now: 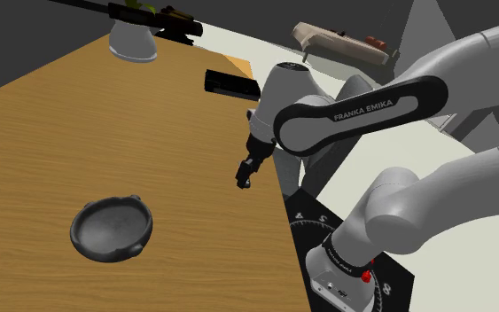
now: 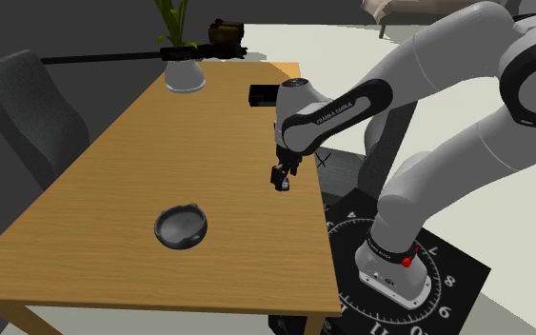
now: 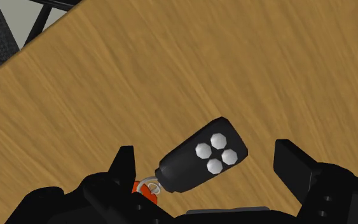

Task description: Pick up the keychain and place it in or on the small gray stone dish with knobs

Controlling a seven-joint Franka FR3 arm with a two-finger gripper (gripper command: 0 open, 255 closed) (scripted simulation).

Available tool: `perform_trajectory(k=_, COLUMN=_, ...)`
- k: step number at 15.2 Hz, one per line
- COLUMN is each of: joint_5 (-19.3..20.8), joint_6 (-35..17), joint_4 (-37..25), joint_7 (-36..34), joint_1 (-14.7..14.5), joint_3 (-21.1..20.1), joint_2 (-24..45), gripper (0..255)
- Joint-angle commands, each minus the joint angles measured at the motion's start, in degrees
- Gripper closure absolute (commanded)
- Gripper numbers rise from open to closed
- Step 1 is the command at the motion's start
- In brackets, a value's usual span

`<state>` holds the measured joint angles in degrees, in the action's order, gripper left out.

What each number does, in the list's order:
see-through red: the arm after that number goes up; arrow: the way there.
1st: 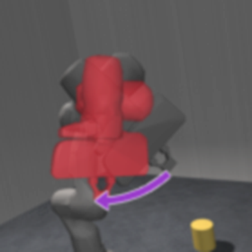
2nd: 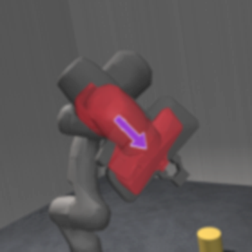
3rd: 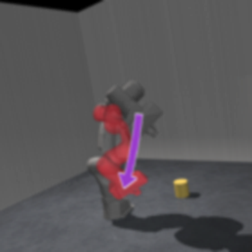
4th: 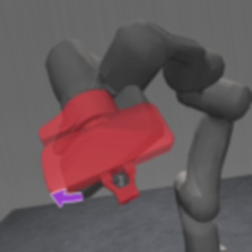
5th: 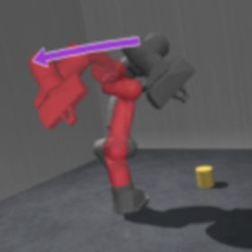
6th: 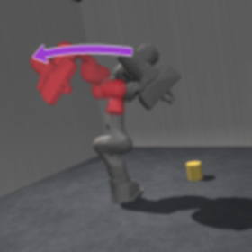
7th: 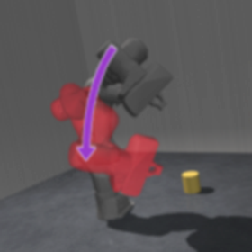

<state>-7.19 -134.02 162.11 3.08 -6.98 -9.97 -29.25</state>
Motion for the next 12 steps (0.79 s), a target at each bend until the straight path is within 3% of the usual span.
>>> perform_trajectory(k=1, joint_5=-0.1, joint_6=-0.4, joint_4=0.2, joint_7=-0.1, joint_1=0.0, joint_3=-0.1, joint_2=0.2, gripper=0)
perform_trajectory(k=6, joint_5=0.0, joint_6=-0.4, joint_4=0.2, joint_7=-0.1, joint_1=0.0, joint_3=-0.1, joint_2=0.2, gripper=0)
perform_trajectory(k=7, joint_5=0.0, joint_6=-0.4, joint_4=0.2, joint_7=-0.1, joint_1=0.0, joint_3=-0.1, joint_2=0.2, gripper=255)
perform_trajectory(k=12, joint_5=0.0, joint_6=-0.4, joint_4=0.2, joint_7=-0.1, joint_1=0.0, joint_3=-0.1, joint_2=0.2, gripper=255)
